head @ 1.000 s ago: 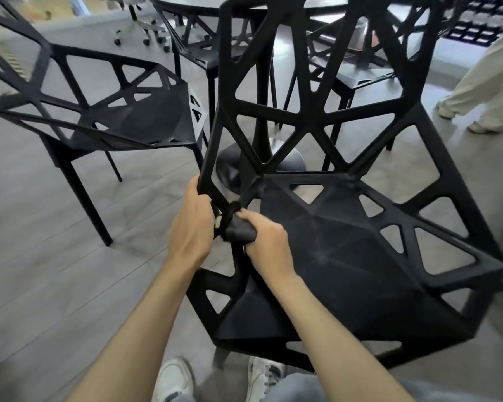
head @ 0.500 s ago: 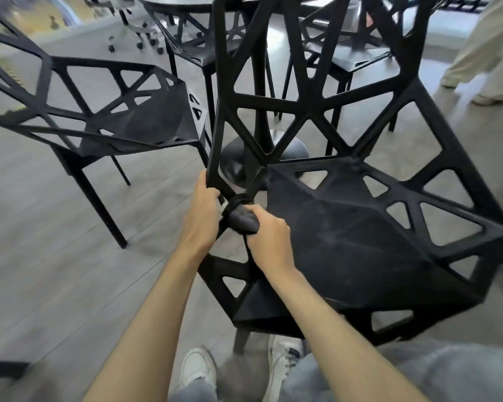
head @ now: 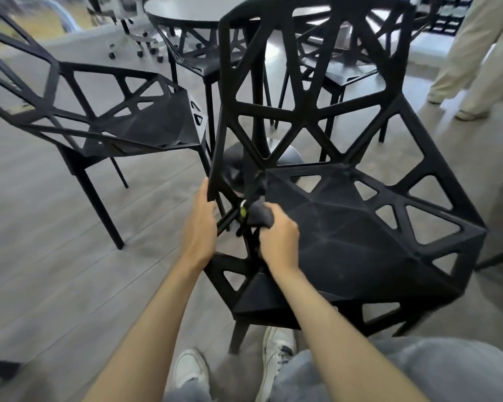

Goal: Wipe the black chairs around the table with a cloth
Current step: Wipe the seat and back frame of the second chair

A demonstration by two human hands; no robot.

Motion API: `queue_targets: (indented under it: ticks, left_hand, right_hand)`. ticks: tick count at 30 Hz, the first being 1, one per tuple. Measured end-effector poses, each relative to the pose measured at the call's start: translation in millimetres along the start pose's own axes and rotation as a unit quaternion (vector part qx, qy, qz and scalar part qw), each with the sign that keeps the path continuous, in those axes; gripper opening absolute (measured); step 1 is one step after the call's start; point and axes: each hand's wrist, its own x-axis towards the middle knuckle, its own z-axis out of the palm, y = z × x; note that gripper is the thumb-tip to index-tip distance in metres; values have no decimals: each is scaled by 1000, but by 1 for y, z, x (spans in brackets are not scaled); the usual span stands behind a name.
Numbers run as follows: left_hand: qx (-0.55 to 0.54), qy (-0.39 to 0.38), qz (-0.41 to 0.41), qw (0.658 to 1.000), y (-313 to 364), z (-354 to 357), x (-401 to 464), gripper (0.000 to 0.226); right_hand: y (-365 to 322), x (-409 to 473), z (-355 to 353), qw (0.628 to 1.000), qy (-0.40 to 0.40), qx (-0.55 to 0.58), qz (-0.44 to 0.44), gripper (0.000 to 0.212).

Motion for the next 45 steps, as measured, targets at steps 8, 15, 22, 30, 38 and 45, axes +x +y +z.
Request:
queue_targets:
  ticks: [8, 15, 22, 30, 38, 45]
  left_hand:
    - [-78, -22, -19, 996, -17, -4, 15, 56]
    - [-151, -60, -30, 986, -11, -13, 17, 55]
    - [-170, -93, -39, 980, -10, -24, 18, 50]
    - [-147, -94, -40, 984, -16, -23, 23, 48]
    - [-154, -97, -55, 982, -19, -21, 26, 55]
    - [-129, -113, -63, 983, -26, -26, 30, 59]
  right_hand:
    - [-13, 13, 20, 999, -35, -21, -18, 43]
    - [-25, -74, 3, 978, -162, 53, -121, 41]
    - [-15, -36, 10, 962, -147, -11, -229, 53]
    - [-6, 28, 27, 984, -10, -103, -147, 40]
    - [-16, -10, 0, 941, -176, -78, -279, 40]
    - [-19, 21, 19, 976, -84, -118, -163, 36]
